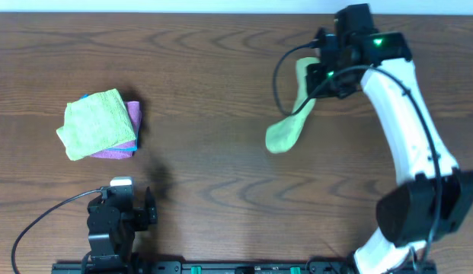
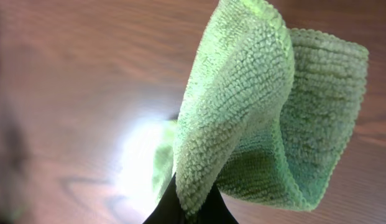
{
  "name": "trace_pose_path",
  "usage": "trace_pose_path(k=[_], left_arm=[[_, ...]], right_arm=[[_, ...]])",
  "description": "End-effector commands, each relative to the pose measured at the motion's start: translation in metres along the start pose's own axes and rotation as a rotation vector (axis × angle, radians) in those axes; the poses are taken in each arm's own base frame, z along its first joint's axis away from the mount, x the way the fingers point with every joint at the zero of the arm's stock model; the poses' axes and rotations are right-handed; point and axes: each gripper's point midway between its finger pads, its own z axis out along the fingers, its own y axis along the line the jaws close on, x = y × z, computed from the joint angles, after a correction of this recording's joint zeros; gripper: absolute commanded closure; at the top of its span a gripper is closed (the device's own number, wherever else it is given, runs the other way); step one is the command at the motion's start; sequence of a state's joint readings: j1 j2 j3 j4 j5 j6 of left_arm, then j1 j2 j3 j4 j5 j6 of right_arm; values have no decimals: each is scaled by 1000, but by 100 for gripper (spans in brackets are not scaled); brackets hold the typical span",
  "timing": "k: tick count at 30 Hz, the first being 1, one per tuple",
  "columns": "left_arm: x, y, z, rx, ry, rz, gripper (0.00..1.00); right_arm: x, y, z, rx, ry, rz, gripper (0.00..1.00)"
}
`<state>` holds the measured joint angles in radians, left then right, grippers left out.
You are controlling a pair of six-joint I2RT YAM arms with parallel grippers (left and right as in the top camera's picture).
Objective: Fold the cloth
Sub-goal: 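Lift the green cloth with the right gripper and pull it toward center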
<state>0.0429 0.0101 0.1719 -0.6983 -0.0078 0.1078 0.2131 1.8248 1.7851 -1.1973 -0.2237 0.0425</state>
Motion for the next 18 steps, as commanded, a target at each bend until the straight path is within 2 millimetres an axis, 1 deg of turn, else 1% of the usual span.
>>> trace_pose_path(k=[1,3,5,8,11,14,17,18], left_arm=[[6,1,2,-6,15,0,5],[6,1,2,-6,15,0,5],[6,1,2,-6,15,0,4],[6,1,2,-6,15,0,4],[6,1,2,-6,15,0,5],[6,1,2,-6,15,0,5],[6,1,2,-6,15,0,5],[6,1,2,-6,15,0,4]], right_arm=[[-3,25,-16,4,-54,-92,99],[-7,35,-12,1,-68,-128,99],[-10,41,-4,-5,-73,-145,98],[-17,46,13,-12,-71,-169,98],[-23,48,40,-14,-54,-184,98],[-34,45,71,-15,-58,-187,96],[-56,41,110,-10,-106,-200,94],[-62,38,120,-1,-124,-201,93]])
